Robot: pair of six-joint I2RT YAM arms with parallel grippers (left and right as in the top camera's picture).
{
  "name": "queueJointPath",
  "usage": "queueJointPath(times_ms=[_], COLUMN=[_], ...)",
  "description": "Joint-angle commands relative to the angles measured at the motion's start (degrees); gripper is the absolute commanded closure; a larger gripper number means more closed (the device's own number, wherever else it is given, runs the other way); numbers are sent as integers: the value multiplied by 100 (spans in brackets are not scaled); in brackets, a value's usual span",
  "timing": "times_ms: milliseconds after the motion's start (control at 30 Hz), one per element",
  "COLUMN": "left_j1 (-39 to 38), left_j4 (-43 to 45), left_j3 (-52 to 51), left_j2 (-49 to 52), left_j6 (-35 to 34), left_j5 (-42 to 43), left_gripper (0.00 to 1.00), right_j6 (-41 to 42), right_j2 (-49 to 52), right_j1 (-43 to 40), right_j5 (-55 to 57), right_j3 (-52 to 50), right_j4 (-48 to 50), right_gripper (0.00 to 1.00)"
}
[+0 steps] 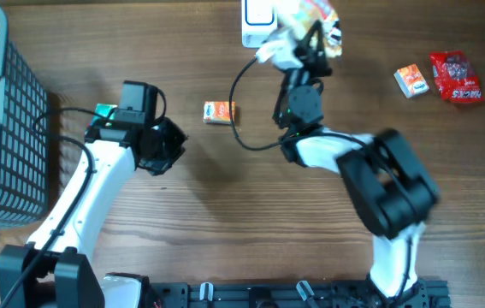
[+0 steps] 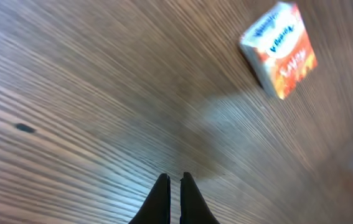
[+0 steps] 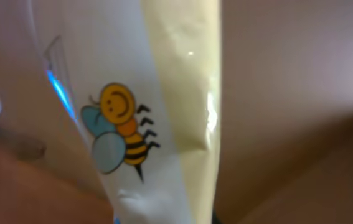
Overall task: Scan the item barcode
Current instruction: 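Lift the wipes pack up to the white scanner with the right gripper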
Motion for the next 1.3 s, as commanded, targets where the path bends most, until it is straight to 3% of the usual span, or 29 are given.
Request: queueJointPath(times_ms=[0, 133, 400, 567, 1033, 1267], left_j1=[103, 107, 105, 105, 105, 105], left_j4=[-94, -232, -120, -208, -138, -151], left_j3=[-24, -24, -24, -24, -24, -24], left_j2=[-83, -83, -83, -83, -83, -83], left_j6=[358, 501, 503, 503, 474, 459], left_j5=[-76, -76, -74, -76, -74, -44], left_gripper=[96, 96, 96, 96, 96, 96], right_j6=[-1921, -1904, -1690, -1556, 90, -125], right_j2=[876, 1228, 1252, 1458, 1569, 1591], right_j1=[-131, -256, -437, -826, -1029, -1202], right_j5=[-726, -369, -1152, -1047, -756, -332], right_j3=[562, 1071, 1187, 1799, 2470, 2511], right_j4=[195, 173, -413, -461, -1958, -1434], right_gripper=[95, 96, 95, 95, 95, 95])
